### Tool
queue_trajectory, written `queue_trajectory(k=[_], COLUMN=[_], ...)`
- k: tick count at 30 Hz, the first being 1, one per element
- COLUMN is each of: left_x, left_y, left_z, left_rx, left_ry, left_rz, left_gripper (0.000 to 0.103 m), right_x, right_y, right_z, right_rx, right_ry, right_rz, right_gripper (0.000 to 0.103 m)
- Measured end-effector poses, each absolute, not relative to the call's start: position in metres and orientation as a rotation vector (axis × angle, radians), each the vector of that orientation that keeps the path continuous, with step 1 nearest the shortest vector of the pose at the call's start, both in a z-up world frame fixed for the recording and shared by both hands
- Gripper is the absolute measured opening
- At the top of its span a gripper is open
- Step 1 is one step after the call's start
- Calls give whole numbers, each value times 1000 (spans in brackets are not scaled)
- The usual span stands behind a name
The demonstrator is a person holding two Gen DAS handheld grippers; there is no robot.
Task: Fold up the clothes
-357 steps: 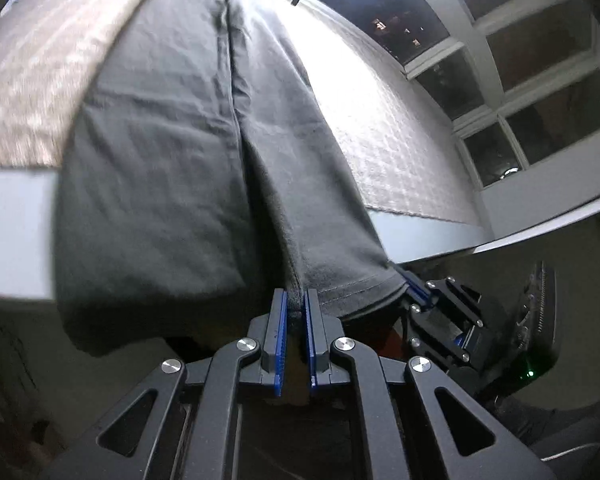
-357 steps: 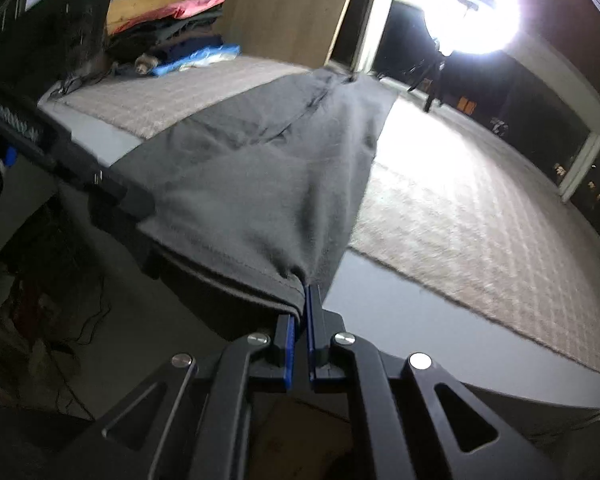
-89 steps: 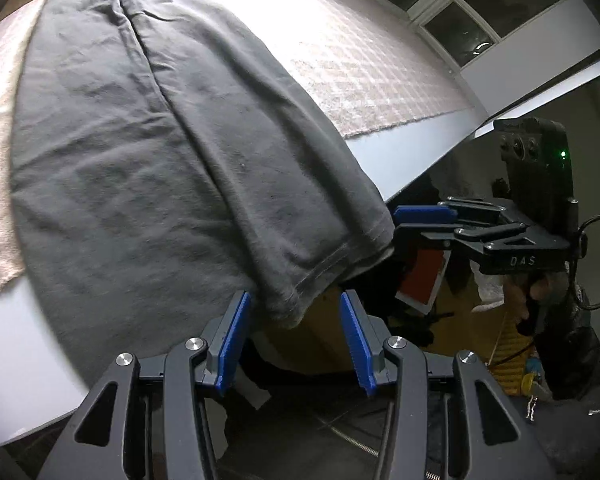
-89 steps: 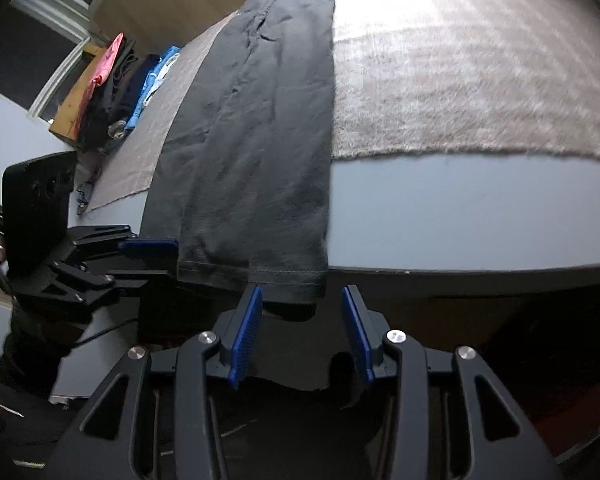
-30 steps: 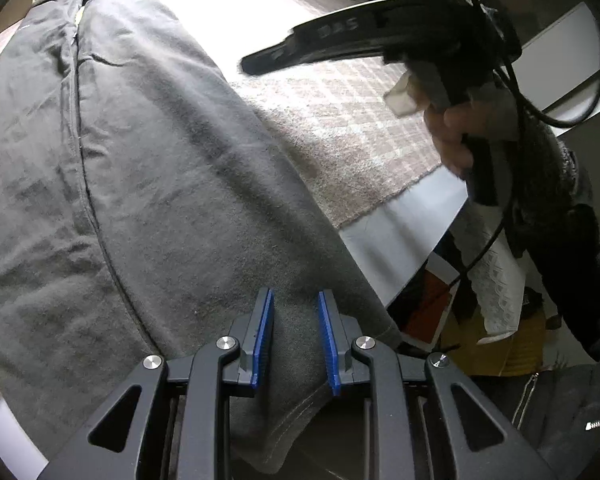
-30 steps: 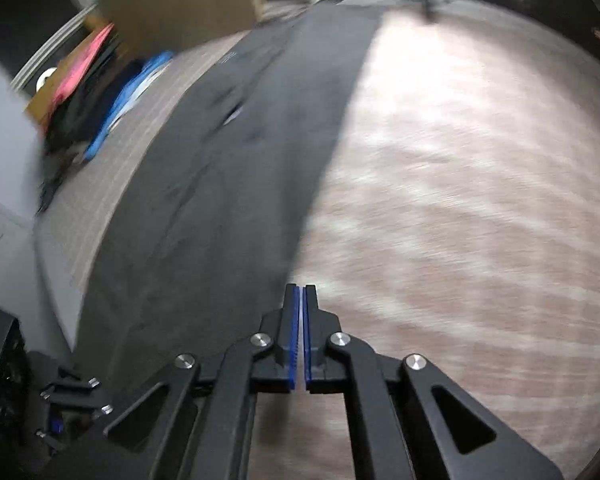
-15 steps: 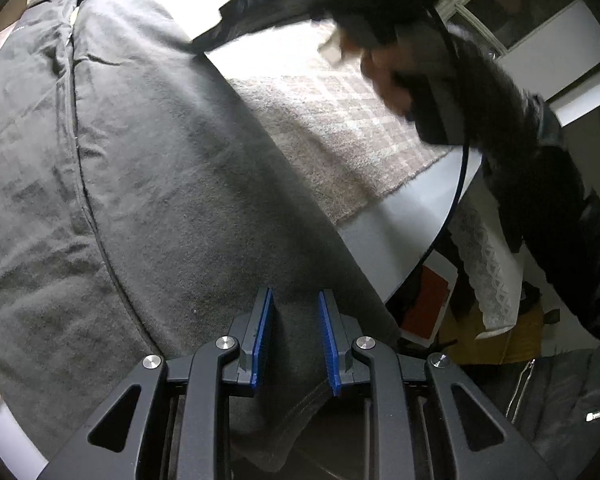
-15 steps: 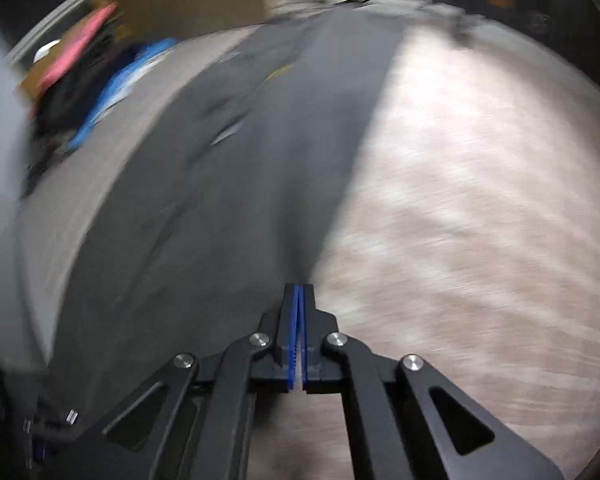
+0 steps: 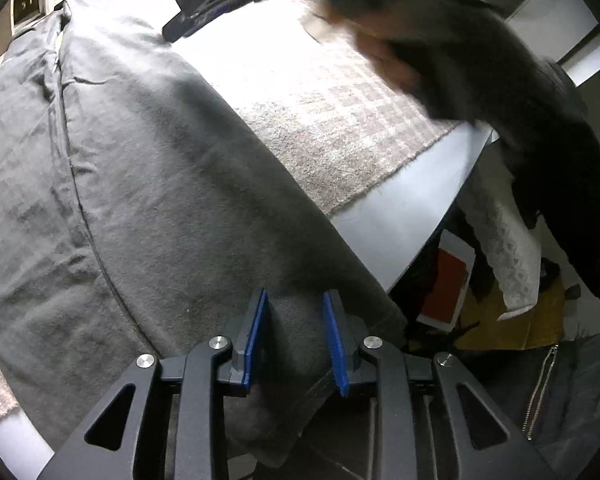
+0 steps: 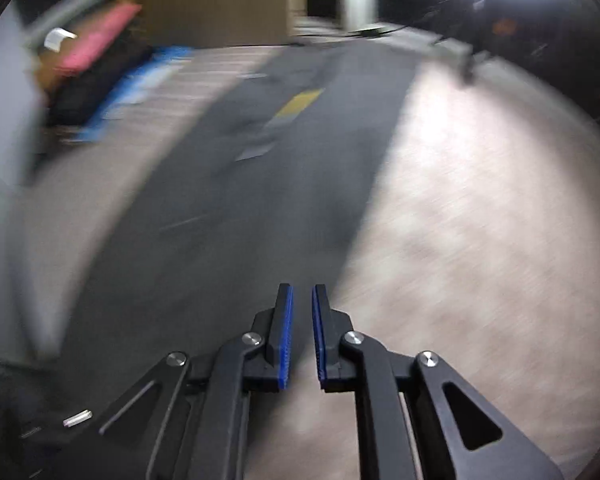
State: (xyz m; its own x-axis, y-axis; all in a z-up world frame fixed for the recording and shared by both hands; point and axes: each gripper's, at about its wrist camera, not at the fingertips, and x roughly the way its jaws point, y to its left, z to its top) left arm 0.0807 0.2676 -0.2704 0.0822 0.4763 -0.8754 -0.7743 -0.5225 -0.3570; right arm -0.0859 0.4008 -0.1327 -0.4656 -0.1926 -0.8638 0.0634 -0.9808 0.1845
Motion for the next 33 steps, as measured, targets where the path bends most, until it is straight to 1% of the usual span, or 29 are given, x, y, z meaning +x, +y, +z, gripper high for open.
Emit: queue_trajectory(k=[1,3,4,5,8,9,11,12,13,15,18,20,22,25,26,29,31,33], left_x=[81,81,82,83,87,90,97,100,102,104,100,95,91,86,85,81,77,75], left_y=[268,267,266,265,256,249,223,199,177,135,84,68,68,77,79,82,82,81], left_z=[-270,-270,-270,-270,-269,-267,-260,-255,-253,-255,-268,-274,-277,-283,-285,-293,-298,-302], left_rx=[-1383,-1384,-1384,-1384,-1406,-1422,-1438,-1457,-1483,-1548,-1666,-1713,-1710,-1710,-1715,-1745,-1768,-1787], left_ry=[326,322,321,319,331,343,332,296,267,228,120,53,34,52,57,34,-1,-35], left_rz=[1628,1624,1622,1621,1635,1651,1695,1726,1754,1814,1873,1884,1876,1854,1848,1827,1813,1795], left_gripper=[27,27,27,27,27,27,27,27,29,31,31,31,31,40,41,41,41,41], right_x=[-74,-54,-44,-33,-6,5,33,44,58,85,120,127,129,133,131,124,122,117], right_y=[393,381,378,385,407,408,407,402,396,382,371,367,363,359,357,359,360,361], right_z=[-135,-152,-160,-161,-159,-154,-137,-131,-127,-125,-138,-149,-155,-161,-161,-166,-169,-171], right_rx=[1521,1609,1657,1650,1776,1771,1720,1688,1658,1623,1642,1674,1707,1752,1767,1783,1791,1810], right_ry=[-224,-160,-115,-136,-261,-271,-354,-401,-448,-519,-606,-683,-716,-748,-744,-778,-811,-834], right_rz=[-2511,-2471,-2464,-2479,-2463,-2480,-2511,-2516,-2524,-2529,-2498,-2457,-2438,-2412,-2407,-2377,-2357,-2321], right_gripper=[11,11,9,9,9,9,10,17,31,45,45,45,45,45,45,45,48,48])
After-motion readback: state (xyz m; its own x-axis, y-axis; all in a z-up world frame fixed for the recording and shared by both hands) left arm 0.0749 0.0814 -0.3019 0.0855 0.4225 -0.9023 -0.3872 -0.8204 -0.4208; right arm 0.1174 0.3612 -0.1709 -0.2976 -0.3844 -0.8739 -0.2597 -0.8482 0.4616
